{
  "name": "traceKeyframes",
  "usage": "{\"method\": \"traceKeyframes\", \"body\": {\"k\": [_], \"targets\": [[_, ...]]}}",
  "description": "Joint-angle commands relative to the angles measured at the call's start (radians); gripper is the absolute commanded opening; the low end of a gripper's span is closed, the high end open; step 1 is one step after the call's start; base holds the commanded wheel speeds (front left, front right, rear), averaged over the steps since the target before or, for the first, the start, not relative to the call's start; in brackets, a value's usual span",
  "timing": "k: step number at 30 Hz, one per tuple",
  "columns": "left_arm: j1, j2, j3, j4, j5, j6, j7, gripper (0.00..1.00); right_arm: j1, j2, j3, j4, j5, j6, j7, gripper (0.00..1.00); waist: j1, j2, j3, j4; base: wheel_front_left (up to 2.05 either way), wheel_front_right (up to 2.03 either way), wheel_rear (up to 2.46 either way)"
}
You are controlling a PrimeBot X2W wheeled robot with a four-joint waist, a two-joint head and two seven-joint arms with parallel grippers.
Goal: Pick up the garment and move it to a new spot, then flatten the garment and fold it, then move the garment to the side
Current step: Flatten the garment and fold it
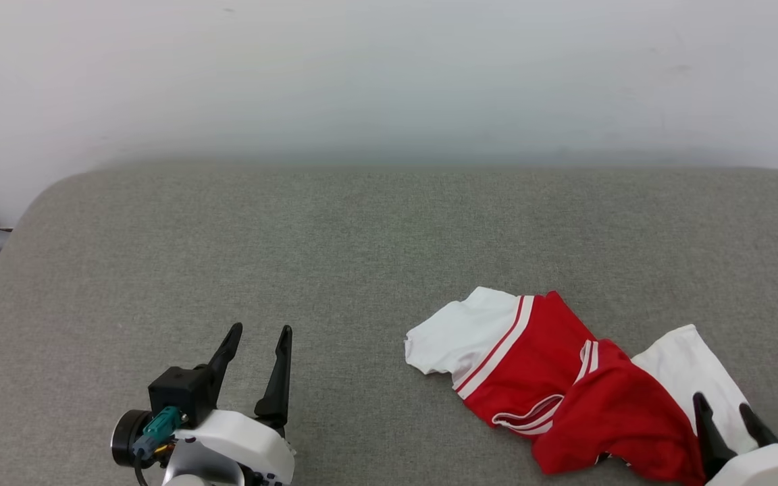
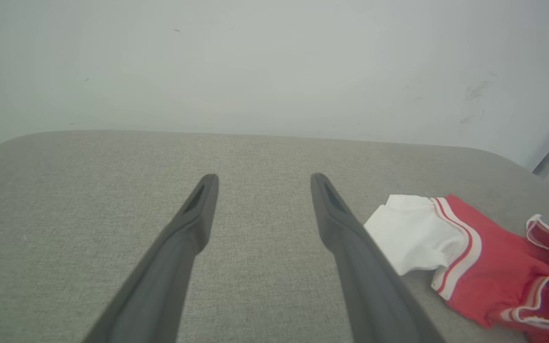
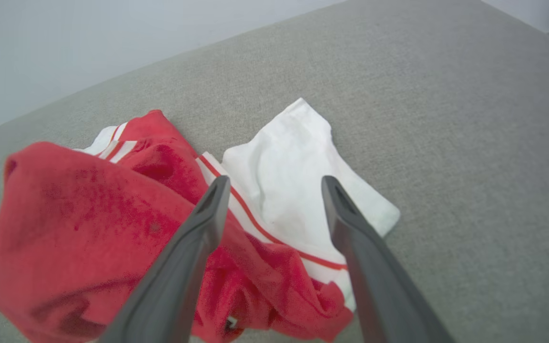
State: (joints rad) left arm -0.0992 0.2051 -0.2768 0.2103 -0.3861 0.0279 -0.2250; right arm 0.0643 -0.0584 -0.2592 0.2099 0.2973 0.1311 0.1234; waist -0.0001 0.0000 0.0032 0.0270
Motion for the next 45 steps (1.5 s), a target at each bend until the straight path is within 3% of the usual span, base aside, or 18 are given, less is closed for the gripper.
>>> {"method": "traceKeyframes", "body": {"k": [1,10,15,28,31,32,41,44,45], "targets": [[0.012,0.004,-0.001,-0.001,-0.003,0.005,0.002,1.0,-0.013,0.004,0.0,-0.019,-0.017,-0.001,-0.023,1.0,0.0001,0.0,-0.007,0.004,0.0,0.0,0.0],[0.024,0.016,0.002,-0.01,-0.013,0.018,0.026,1.0,0.007,0.008,0.074,-0.178,-0.097,-0.001,-0.109,1.0,0.0001,0.0,-0.02,0.002,0.0,0.0,0.0],[-0.01,0.021,-0.006,-0.005,-0.034,0.013,0.107,1.0,0.023,0.008,0.141,-0.276,-0.115,-0.001,-0.098,1.0,0.0001,0.0,-0.003,-0.016,0.0,0.0,0.0],[-0.231,0.036,-0.099,0.044,-0.045,-0.041,0.424,1.0,-0.014,0.008,0.251,-0.438,-0.142,-0.001,-0.098,1.0,0.0001,0.0,0.146,-0.14,0.0,0.0,0.0],[-0.28,0.04,-0.127,0.078,-0.046,-0.065,0.5,1.0,-0.018,0.008,0.252,-0.445,-0.133,-0.001,-0.1,1.0,0.0001,0.0,0.174,-0.169,0.0,0.0,0.0],[-0.322,0.049,-0.159,0.117,-0.05,-0.09,0.583,1.0,-0.027,0.008,0.254,-0.442,-0.122,-0.001,-0.107,1.0,0.0001,0.0,0.198,-0.193,0.0,0.0,0.0],[-0.385,0.089,-0.299,0.219,-0.07,-0.15,0.846,1.0,-0.04,0.008,0.257,-0.416,-0.091,-0.001,-0.125,1.0,0.0001,0.0,0.237,-0.23,0.0,0.0,0.0],[-0.382,0.099,-0.338,0.224,-0.077,-0.157,0.883,1.0,-0.041,0.008,0.259,-0.408,-0.087,-0.001,-0.129,1.0,0.0001,0.0,0.238,-0.234,0.0,0.0,0.0],[-0.38,0.103,-0.353,0.222,-0.08,-0.159,0.893,0.49,-0.042,0.008,0.257,-0.405,-0.083,-0.001,-0.132,1.0,0.0001,0.0,0.239,-0.236,0.0,0.0,0.0]]}}
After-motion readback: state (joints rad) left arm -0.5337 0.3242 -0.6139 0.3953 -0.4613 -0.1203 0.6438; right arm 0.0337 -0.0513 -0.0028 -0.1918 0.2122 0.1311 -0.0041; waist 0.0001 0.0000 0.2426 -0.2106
